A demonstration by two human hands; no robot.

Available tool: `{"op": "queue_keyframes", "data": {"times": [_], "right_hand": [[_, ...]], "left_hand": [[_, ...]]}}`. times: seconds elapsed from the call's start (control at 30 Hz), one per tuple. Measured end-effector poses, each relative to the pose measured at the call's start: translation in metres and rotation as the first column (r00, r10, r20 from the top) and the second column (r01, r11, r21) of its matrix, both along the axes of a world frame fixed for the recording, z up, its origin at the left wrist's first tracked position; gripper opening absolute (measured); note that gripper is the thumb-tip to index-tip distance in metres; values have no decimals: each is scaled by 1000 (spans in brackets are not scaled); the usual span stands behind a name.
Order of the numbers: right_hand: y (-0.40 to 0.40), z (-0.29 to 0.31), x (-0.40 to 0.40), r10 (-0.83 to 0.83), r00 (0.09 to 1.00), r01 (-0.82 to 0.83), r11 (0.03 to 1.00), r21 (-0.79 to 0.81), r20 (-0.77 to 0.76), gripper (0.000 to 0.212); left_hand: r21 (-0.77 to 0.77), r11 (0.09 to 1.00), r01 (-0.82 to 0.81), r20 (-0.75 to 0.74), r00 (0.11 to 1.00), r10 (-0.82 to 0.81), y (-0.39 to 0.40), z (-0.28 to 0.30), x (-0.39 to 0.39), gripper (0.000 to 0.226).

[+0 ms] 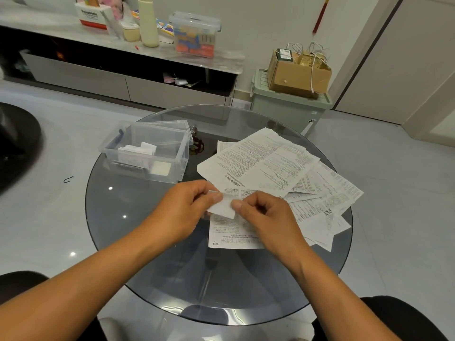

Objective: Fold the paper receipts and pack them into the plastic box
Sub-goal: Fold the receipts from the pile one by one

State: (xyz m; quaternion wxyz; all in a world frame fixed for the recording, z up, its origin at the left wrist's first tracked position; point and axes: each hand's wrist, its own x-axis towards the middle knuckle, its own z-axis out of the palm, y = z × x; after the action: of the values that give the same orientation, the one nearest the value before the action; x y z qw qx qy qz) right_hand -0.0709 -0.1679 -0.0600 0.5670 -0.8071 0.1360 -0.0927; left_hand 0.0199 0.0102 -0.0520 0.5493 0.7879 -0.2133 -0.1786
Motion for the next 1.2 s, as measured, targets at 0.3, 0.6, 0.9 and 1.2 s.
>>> {"op": "queue_keyframes", "data": {"times": [0.3, 0.6, 0.9, 1.2], "right_hand": [[-35, 5, -13, -246, 968, 189, 848, -495, -50, 13], [-34, 1, -19, -241, 948, 114, 867, -486, -209, 42], [-31, 8, -20, -142, 985, 134, 988, -78, -103, 38], [-15, 14, -21, 47, 998, -45, 997, -57, 40, 31]], "left_hand": [[691, 628, -357, 519, 850, -88, 50, 4, 25, 28], [552, 766, -329, 649, 746, -147, 30, -33, 6, 19], [421, 842, -337, 817, 544, -191, 31, -20, 21, 11], [450, 882, 138, 536, 748, -391, 6, -29, -3, 51]]}}
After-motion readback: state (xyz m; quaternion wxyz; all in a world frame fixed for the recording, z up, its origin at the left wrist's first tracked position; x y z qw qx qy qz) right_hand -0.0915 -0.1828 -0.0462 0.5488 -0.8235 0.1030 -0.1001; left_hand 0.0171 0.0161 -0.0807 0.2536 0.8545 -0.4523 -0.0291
